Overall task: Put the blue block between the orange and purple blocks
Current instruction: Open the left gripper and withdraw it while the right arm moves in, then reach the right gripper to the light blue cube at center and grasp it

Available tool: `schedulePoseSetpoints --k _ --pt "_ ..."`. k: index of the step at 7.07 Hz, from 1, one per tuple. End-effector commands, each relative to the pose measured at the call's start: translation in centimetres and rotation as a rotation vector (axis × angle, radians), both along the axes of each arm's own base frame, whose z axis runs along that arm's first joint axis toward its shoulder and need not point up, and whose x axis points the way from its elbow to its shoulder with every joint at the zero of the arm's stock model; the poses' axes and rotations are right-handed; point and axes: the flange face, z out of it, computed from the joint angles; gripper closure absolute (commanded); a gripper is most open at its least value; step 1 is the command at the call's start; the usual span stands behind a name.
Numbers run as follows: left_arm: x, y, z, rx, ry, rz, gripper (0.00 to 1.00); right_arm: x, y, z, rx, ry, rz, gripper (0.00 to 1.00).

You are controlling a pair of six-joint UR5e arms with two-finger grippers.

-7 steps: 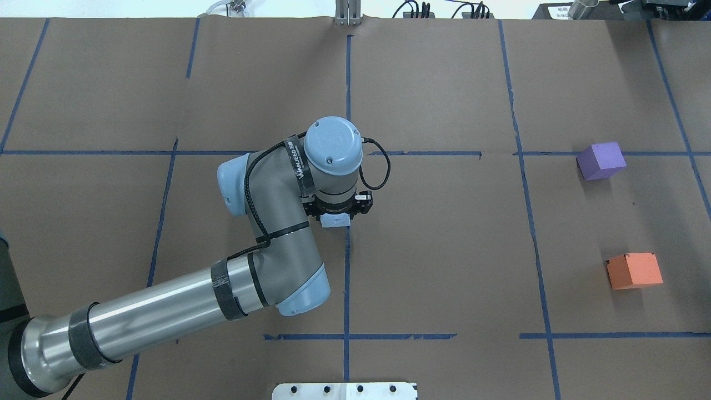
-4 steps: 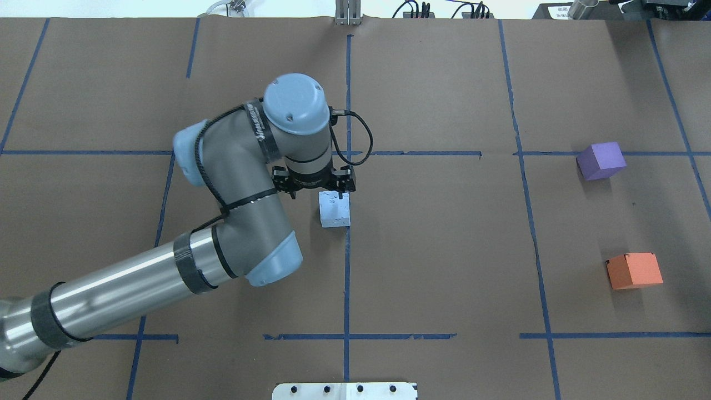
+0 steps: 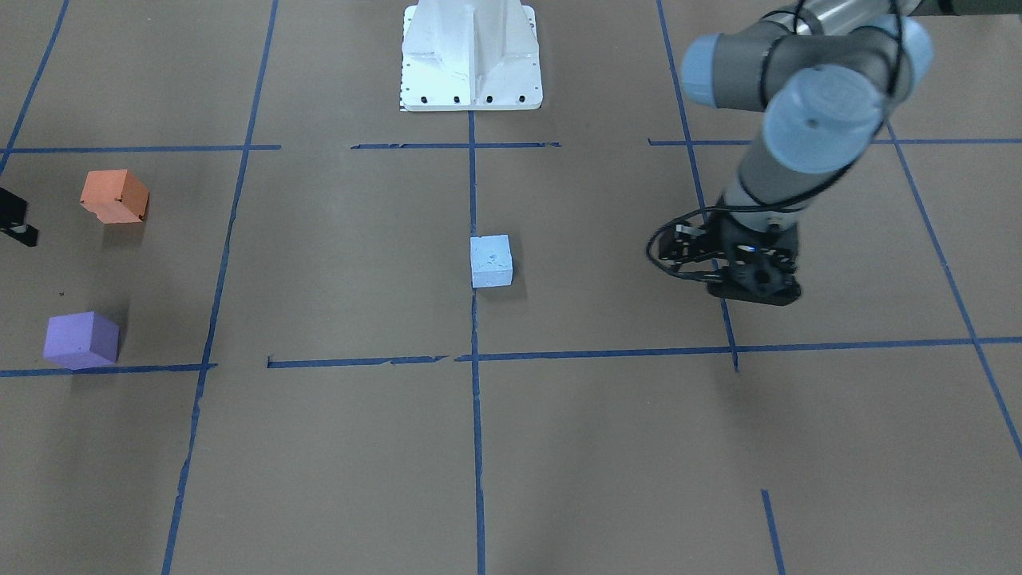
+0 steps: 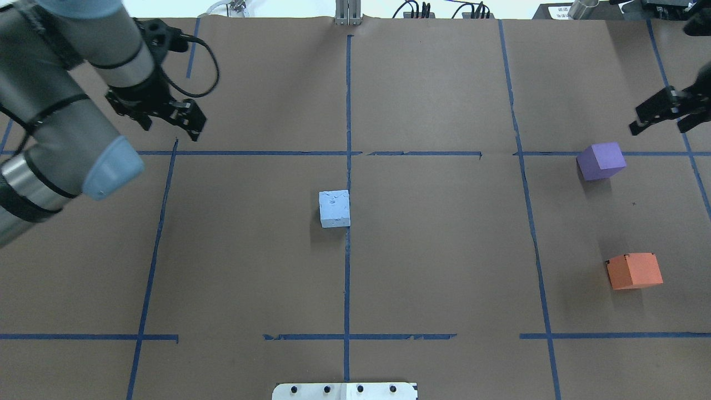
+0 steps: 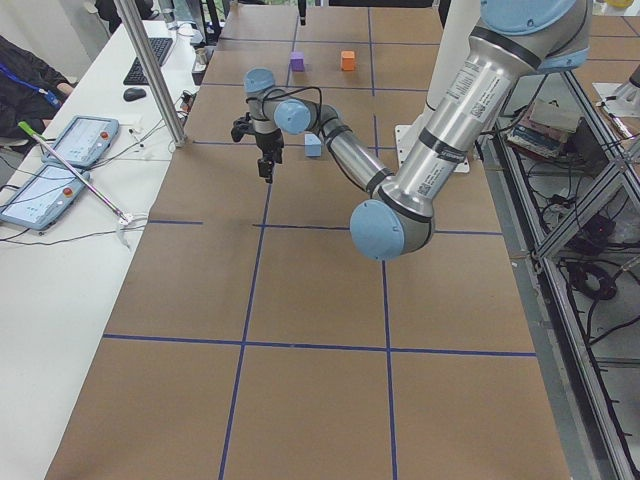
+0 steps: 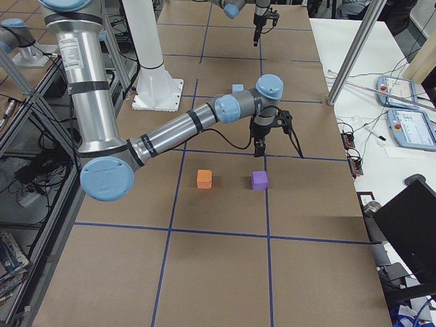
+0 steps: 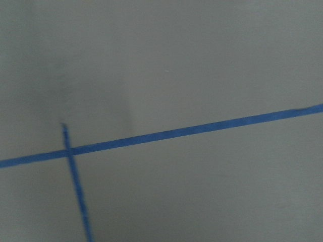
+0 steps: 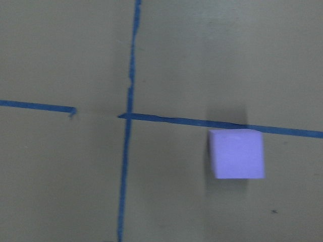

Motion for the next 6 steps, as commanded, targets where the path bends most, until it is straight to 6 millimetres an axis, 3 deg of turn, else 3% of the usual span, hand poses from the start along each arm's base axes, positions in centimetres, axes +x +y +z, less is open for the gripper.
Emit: schedulePoseSetpoints --k 1,2,3,4,6 --pt "-16.1 -1.4 11.9 0.056 -0.031 0.059 0.0 -15.0 1.7 -11.2 -0.024 -0.008 0.023 0.0" --pt "-21.1 -1.3 16.3 0.043 -0.053 0.055 0.0 -21.0 3.2 -15.9 -0.041 -0.006 0.071 0.0" --pt "-25.0 0.1 19.7 0.008 -0.06 0.012 0.0 -26.2 4.1 -18.9 -0.049 0.005 0.087 0.0" --pt "-26.4 0.8 20.9 -0.007 -0.06 -0.01 0.0 -31.3 4.5 -21.7 -0.045 0.025 0.103 0.0" --pt "-25.9 1.9 21.6 -0.026 0.028 0.001 0.0 -41.8 5.0 -25.3 -0.058 0.055 0.145 0.0"
